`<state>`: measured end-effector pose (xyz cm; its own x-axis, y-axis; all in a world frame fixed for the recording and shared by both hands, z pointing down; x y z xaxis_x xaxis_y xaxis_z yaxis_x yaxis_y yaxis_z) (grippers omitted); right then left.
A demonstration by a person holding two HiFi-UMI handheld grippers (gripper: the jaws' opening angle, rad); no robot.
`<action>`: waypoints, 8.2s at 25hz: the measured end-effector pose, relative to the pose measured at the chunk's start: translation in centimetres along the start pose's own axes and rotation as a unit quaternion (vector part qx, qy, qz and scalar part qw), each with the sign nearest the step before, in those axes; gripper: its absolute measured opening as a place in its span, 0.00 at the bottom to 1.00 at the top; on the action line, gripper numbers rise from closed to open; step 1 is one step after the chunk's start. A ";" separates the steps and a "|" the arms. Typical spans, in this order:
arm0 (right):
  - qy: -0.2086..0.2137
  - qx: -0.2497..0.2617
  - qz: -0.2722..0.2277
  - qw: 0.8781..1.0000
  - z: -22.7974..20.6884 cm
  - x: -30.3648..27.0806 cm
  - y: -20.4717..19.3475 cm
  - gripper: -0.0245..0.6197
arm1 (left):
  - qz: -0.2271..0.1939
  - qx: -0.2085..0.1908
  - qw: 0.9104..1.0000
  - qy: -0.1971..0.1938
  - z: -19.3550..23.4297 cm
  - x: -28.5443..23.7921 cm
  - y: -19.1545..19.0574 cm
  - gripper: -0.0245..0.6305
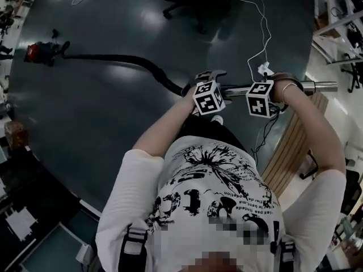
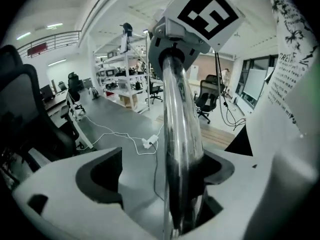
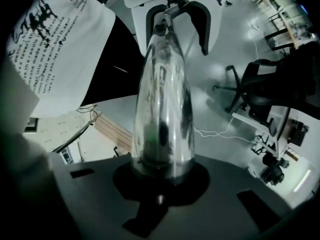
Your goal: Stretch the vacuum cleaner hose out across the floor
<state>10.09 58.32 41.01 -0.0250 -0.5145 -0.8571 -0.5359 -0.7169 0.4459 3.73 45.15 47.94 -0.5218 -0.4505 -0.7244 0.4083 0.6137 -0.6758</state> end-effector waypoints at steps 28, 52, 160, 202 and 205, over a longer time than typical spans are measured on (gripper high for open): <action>-0.426 0.029 0.202 0.881 2.7 9.2 -8.4 0.10 | -0.057 -0.022 0.989 -0.135 -1.3 -0.6 9.6 0.71; -0.382 -0.056 0.047 0.921 1.8 9.0 -7.3 0.20 | 0.020 -0.140 0.982 0.121 4.8 -2.5 9.3 0.11; 0.097 0.016 -0.293 0.951 -9.1 16.5 5.6 0.44 | 0.184 -0.196 0.887 0.375 12.7 9.6 2.7 0.09; -0.168 0.001 0.064 0.984 -9.4 10.4 1.5 0.10 | -0.017 -0.149 0.958 0.243 11.2 11.6 1.2 0.72; -0.231 -0.014 0.127 0.964 -9.6 9.9 -1.6 0.10 | -0.051 -0.104 0.967 0.227 13.1 10.2 3.2 0.72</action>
<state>18.77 49.83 34.29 -0.5297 -0.4151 -0.7397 -0.4394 -0.6116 0.6579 9.52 34.05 36.56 -0.8461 -0.2126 -0.4888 0.2029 0.7196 -0.6641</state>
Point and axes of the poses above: the fingertips, and each gripper's own axes: x backward along the fingers, z to its left, y out of its top, the point moved 9 cm from there along x, backward along the fingers, and after that the axes turned 14 degrees about y, right-handed, at the moved point
